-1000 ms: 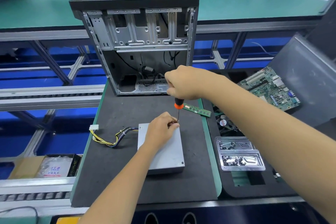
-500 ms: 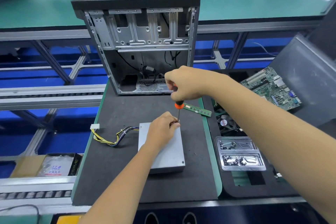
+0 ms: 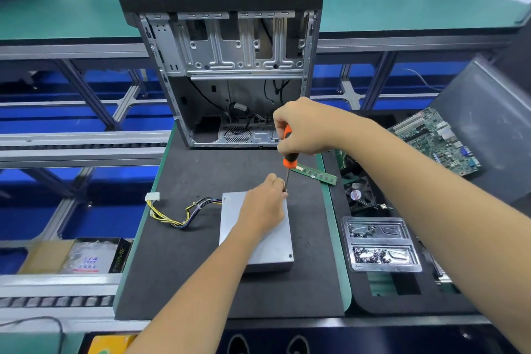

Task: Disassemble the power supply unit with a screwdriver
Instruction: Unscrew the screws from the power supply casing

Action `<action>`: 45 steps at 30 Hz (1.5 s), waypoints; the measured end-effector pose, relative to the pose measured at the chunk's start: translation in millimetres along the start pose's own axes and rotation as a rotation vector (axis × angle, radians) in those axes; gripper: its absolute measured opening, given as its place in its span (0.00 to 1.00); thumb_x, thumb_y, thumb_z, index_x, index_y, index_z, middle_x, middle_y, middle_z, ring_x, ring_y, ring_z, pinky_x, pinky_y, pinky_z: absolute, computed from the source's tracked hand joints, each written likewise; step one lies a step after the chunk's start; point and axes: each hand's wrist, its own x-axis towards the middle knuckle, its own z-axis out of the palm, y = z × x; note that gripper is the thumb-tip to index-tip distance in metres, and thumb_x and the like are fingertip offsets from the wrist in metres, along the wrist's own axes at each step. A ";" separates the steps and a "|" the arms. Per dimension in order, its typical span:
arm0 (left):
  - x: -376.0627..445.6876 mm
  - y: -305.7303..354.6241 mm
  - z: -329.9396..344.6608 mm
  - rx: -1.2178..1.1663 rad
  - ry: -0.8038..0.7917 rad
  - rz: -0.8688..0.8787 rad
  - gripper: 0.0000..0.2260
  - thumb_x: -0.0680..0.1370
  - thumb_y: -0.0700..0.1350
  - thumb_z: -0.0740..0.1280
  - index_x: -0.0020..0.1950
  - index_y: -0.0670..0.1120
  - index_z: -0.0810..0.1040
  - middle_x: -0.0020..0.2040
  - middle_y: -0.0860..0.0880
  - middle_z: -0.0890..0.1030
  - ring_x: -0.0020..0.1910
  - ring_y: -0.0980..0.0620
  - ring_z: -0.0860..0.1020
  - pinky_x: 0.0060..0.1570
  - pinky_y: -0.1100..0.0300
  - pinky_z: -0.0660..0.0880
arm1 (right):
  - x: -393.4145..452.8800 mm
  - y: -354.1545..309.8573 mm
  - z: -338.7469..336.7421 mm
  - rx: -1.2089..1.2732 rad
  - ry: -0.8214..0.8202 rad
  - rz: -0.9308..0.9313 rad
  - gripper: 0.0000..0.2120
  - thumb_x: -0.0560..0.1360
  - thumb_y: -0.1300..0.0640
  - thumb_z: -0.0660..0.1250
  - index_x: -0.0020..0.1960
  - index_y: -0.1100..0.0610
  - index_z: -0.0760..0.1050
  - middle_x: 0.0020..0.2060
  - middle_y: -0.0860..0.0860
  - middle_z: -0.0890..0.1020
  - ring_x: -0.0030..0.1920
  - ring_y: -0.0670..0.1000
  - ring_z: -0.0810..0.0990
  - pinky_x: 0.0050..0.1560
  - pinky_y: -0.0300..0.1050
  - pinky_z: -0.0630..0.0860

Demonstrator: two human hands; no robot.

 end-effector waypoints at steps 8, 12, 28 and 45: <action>0.2 -49.1 -52.4 -0.688 0.206 -0.388 0.07 0.77 0.33 0.63 0.41 0.44 0.72 0.34 0.46 0.79 0.29 0.56 0.76 0.33 0.63 0.75 | 8.0 -12.0 -11.3 0.232 0.130 0.047 0.05 0.66 0.55 0.70 0.40 0.55 0.81 0.31 0.54 0.83 0.30 0.49 0.80 0.28 0.41 0.74; -7.4 -92.0 -81.8 -0.759 0.240 -0.418 0.08 0.75 0.32 0.65 0.41 0.44 0.75 0.33 0.45 0.80 0.29 0.55 0.78 0.35 0.65 0.77 | 20.0 -25.6 -5.2 0.271 -0.126 0.092 0.12 0.65 0.58 0.73 0.45 0.62 0.77 0.35 0.56 0.83 0.29 0.51 0.84 0.25 0.38 0.75; -6.2 -185.2 -58.1 -0.060 -0.090 -0.590 0.10 0.73 0.36 0.65 0.36 0.49 0.79 0.44 0.48 0.81 0.46 0.46 0.79 0.50 0.58 0.74 | 65.4 -43.9 145.0 0.270 -0.263 0.294 0.06 0.76 0.61 0.61 0.48 0.57 0.63 0.40 0.52 0.70 0.38 0.53 0.70 0.31 0.43 0.63; -10.4 -195.5 -50.9 0.151 -0.161 -0.407 0.10 0.77 0.38 0.62 0.53 0.45 0.81 0.51 0.43 0.81 0.51 0.41 0.77 0.50 0.54 0.74 | 68.5 -46.1 143.6 0.242 -0.295 0.316 0.11 0.74 0.62 0.62 0.39 0.53 0.60 0.38 0.52 0.70 0.34 0.49 0.68 0.31 0.44 0.62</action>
